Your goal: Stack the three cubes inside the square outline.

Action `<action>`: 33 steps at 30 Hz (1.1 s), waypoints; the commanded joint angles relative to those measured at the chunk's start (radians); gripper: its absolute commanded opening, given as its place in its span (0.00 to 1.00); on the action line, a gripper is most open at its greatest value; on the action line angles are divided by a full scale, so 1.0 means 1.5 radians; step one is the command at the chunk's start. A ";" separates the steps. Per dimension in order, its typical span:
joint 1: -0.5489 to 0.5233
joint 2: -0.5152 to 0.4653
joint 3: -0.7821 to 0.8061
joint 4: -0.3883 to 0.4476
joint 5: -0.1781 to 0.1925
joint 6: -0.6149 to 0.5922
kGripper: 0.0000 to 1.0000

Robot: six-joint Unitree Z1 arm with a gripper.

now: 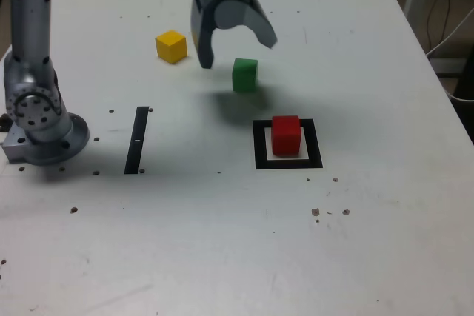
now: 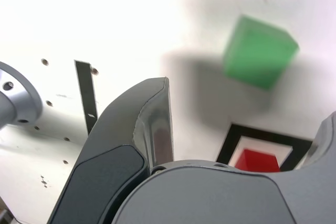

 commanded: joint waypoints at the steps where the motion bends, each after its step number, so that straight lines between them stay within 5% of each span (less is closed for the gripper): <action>1: 0.022 -0.008 0.006 0.000 0.004 0.008 0.99; 33: 0.290 -0.011 0.064 -0.026 0.049 0.090 0.99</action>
